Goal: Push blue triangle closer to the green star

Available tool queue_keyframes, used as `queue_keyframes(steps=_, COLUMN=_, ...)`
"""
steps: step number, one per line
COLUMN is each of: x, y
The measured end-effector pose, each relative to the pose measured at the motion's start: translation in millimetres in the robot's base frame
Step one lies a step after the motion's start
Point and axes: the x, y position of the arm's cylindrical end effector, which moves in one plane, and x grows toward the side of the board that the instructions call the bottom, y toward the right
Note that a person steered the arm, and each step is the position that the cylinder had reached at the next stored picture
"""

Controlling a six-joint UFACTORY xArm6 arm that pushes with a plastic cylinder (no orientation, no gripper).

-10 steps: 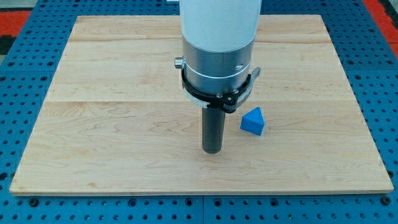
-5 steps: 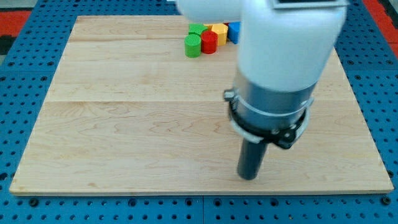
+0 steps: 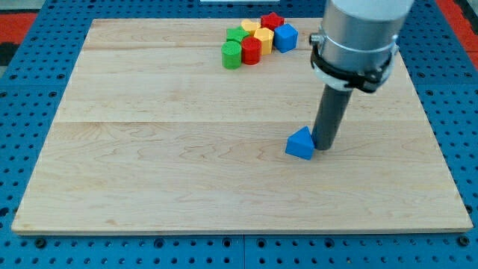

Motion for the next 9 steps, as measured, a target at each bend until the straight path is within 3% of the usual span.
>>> queue_keyframes(steps=2, x=-11, y=-8)
queue_keyframes(steps=5, x=45, y=-32)
queue_keyframes(steps=7, x=40, y=-132)
queue_keyframes(steps=9, x=-28, y=-216)
